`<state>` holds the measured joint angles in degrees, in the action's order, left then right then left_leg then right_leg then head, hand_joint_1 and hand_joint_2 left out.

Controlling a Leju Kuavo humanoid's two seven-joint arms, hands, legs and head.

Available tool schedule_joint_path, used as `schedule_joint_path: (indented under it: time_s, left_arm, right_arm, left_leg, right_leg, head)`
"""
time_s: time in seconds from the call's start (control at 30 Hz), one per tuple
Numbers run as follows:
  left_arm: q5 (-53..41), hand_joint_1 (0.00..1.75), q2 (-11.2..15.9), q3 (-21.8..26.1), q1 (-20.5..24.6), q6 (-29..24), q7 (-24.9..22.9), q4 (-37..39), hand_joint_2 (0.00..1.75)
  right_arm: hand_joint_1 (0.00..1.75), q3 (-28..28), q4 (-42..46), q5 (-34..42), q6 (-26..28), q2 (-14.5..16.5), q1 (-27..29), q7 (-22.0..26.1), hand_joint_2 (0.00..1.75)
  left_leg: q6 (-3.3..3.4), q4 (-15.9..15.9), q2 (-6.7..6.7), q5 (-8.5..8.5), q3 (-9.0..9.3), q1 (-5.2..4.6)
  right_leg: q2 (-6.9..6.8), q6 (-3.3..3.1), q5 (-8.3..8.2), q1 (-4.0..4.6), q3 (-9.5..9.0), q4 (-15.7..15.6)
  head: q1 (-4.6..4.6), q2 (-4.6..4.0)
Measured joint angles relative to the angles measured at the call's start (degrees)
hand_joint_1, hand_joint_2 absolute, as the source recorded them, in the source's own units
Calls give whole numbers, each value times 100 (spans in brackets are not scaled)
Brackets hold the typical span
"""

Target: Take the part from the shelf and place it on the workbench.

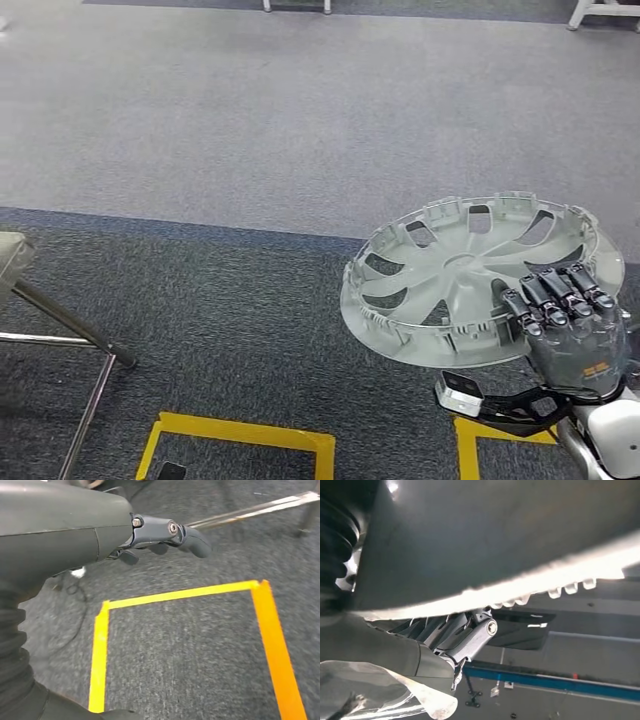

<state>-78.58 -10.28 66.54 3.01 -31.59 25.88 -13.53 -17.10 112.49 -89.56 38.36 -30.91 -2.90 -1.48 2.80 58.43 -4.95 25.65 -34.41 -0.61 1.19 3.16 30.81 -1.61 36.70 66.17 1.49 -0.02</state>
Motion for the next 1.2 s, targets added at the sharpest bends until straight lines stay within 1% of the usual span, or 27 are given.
schedule_joint_path:
  time_s: [0.07,0.1,0.13,0.17,0.2,0.23,0.27,0.3,0.33,0.37,0.4,0.43,0.47,0.5,0.57,0.6,0.63,0.73,0.83,0.9,0.93,0.97,1.0,1.03,1.07,1.13,1.2]
  left_arm:
    - [-17,0,1,0,5,1,-28,0,175]
    - [-27,0,2,-1,1,2,-39,0,175]
    - [-32,0,3,-1,-7,2,-50,0,175]
    - [-36,0,4,-1,-23,3,-56,0,175]
    - [-39,0,4,-1,-41,3,-59,0,175]
    - [-42,0,4,-1,-50,3,-62,0,175]
    - [-44,0,4,-1,-50,3,-65,0,175]
    - [-46,0,3,-1,-46,4,-67,0,175]
    - [-46,0,3,-2,-39,4,-69,0,175]
    - [-47,0,2,-2,-35,5,-70,0,175]
    - [-48,0,1,-3,-36,5,-70,0,175]
    - [-49,0,-1,-3,-39,6,-70,0,175]
    - [-52,0,-2,-3,-42,6,-70,0,175]
    - [-57,0,-1,-5,-43,6,-70,0,175]
    - [-68,0,1,-9,-28,6,-70,0,175]
    - [-69,0,2,-11,-19,6,-70,0,175]
    - [-70,0,3,-11,-13,5,-69,0,175]
    - [-70,0,5,-13,-20,5,-68,0,175]
    - [-70,0,3,-14,-24,5,-68,0,175]
    - [-71,0,-1,-15,-34,5,-68,0,175]
    - [-72,0,-4,-16,-28,4,-69,-1,175]
    - [-77,0,-10,-18,-23,4,-73,-1,175]
    - [-82,0,-18,-19,-16,5,-78,-2,175]
    - [-85,0,-27,-19,-6,5,-85,-2,175]
    - [-90,0,-35,-20,-8,8,-92,-3,175]
    - [-89,0,-31,-19,-1,8,-99,-4,175]
    - [-90,0,-25,-18,-2,7,-101,-4,175]
  right_arm:
    - [175,-8,-5,-7,-2,3,2,-4,175]
    - [175,-10,-8,-10,-2,5,6,-6,175]
    - [175,-13,-10,-14,-3,8,9,-7,175]
    - [175,-14,-12,-15,-3,11,12,-8,175]
    - [175,-16,-12,-15,-3,13,14,-8,175]
    - [175,-18,-12,-15,-3,16,15,-9,175]
    - [175,-18,-11,-16,-3,19,17,-11,175]
    - [175,-18,-10,-18,-3,21,19,-14,175]
    - [175,-17,-10,-19,-3,22,23,-17,175]
    - [175,-18,-10,-21,-3,24,24,-19,175]
    - [175,-23,-10,-21,-3,27,24,-20,175]
    - [175,-31,-10,-21,-2,32,23,-21,175]
    - [175,-40,-10,-21,-2,38,22,-21,175]
    - [175,-47,-10,-21,-1,43,20,-21,175]
    - [175,-52,-10,-22,0,50,13,-23,175]
    - [175,-53,-10,-22,1,53,9,-23,175]
    - [175,-54,-10,-23,1,57,4,-24,175]
    - [175,-56,-10,-23,2,62,-7,-23,175]
    - [175,-56,-10,-24,2,62,-7,-22,175]
    - [175,-55,-11,-24,2,61,-10,-23,175]
    - [175,-52,-14,-25,3,62,-7,-25,175]
    - [175,-51,-21,-25,4,63,0,-28,175]
    - [175,-51,-30,-26,5,64,9,-31,175]
    - [175,-50,-37,-28,6,66,22,-33,175]
    - [175,-52,-43,-29,6,66,29,-34,175]
    - [175,-51,-49,-30,8,69,34,-39,175]
    - [175,-50,-60,-33,11,74,43,-43,175]
  left_leg:
    - [-58,63,-141,35,-30,2]
    - [-91,84,-208,38,-58,5]
    - [-119,94,-271,28,-86,10]
    - [-145,93,-333,18,-103,21]
    - [-173,117,-309,33,-116,21]
    - [-200,208,-194,92,-154,14]
    - [-227,422,-15,213,-250,8]
    - [-251,753,200,381,-403,7]
    - [-268,1165,346,561,-602,16]
    - [-277,1539,420,697,-790,29]
    - [-277,1755,445,733,-902,37]
    - [-268,1747,455,654,-904,40]
    - [-249,1502,474,476,-788,36]
    - [-218,1093,543,255,-584,20]
    - [-145,378,783,24,-222,-60]
    - [-115,195,868,7,-139,-101]
    - [-92,146,884,40,-126,-134]
    - [-20,56,721,19,-99,-135]
    - [1,19,689,-2,-62,-117]
    - [12,-8,674,-13,-47,-98]
    - [31,-24,607,-17,-38,-85]
    - [49,-33,487,-17,-27,-72]
    - [64,-34,346,-14,-14,-63]
    - [70,-25,192,-5,-1,-48]
    - [51,0,72,14,10,-33]
    - [-12,83,-87,59,-20,-19]
    - [-76,132,-224,63,-86,-10]
  right_leg:
    - [240,2,-206,-40,-270,-589]
    - [315,-10,-204,-45,-335,-701]
    - [317,-33,-184,-38,-358,-722]
    - [254,-63,-189,-33,-374,-721]
    - [185,-93,-191,-30,-391,-732]
    - [110,-126,-188,-30,-415,-743]
    - [26,-160,-181,-26,-442,-755]
    - [-62,-191,-166,-10,-465,-759]
    - [-149,-218,-149,9,-480,-760]
    - [-236,-234,-134,26,-493,-760]
    - [-318,-244,-119,40,-506,-759]
    - [-395,-248,-103,49,-523,-759]
    - [-468,-247,-84,56,-548,-760]
    - [-538,-243,-61,60,-581,-760]
    - [-664,-207,-13,78,-630,-763]
    - [-727,-182,5,86,-643,-767]
    - [-791,-155,17,92,-652,-778]
    - [-953,-83,54,92,-708,-818]
    - [-967,-66,75,97,-696,-818]
    - [-892,-60,98,87,-674,-795]
    - [-680,-50,242,79,-504,-470]
    - [-469,-34,367,67,-249,-41]
    - [-272,-16,423,56,-17,311]
    - [-105,6,390,40,167,523]
    - [-57,30,152,13,125,290]
    - [212,67,-153,-48,-185,-413]
    - [377,40,-151,-65,-322,-658]
  head:
    - [-4,0]
    - [-3,0]
    - [-2,0]
    - [6,1]
    - [13,1]
    - [33,1]
    - [50,1]
    - [65,0]
    - [79,0]
    - [76,0]
    - [78,0]
    - [78,0]
    - [77,0]
    - [78,0]
    - [76,0]
    - [73,0]
    - [71,0]
    - [71,0]
    - [71,0]
    - [73,1]
    - [57,1]
    - [42,1]
    - [25,0]
    - [10,0]
    - [11,0]
    - [7,0]
    - [3,0]
